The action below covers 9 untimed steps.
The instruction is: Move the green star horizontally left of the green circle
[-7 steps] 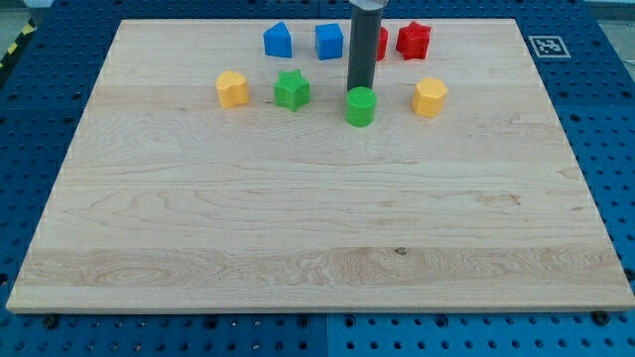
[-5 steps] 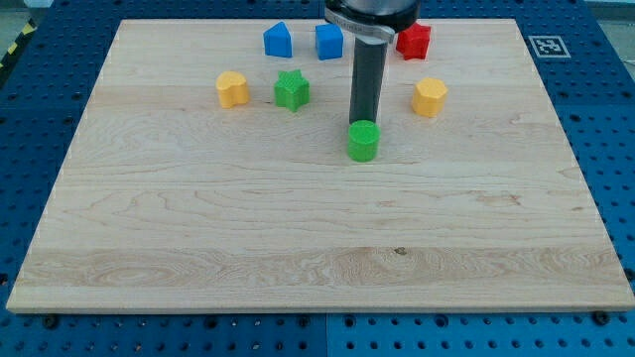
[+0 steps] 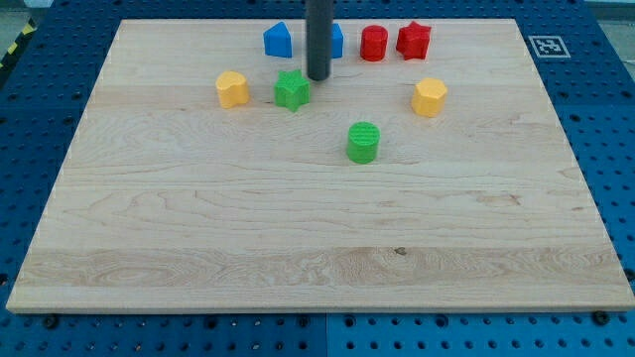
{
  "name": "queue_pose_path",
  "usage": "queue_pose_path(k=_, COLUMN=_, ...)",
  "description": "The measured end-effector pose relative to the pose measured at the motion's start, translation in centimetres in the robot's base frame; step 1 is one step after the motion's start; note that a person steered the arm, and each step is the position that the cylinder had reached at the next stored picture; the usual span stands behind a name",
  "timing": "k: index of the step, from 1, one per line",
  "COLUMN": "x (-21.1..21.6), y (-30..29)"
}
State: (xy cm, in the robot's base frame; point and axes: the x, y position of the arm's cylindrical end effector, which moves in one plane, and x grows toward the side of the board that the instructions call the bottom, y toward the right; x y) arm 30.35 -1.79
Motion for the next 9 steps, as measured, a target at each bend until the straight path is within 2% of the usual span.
queue_pose_path(k=1, x=-0.5, y=-1.3)
queue_pose_path(k=2, x=1.3, y=-1.3)
queue_pose_path(k=5, x=10.3, y=-1.6)
queue_pose_path(k=7, x=12.6, y=6.2)
queue_pose_path(k=9, x=12.6, y=8.8)
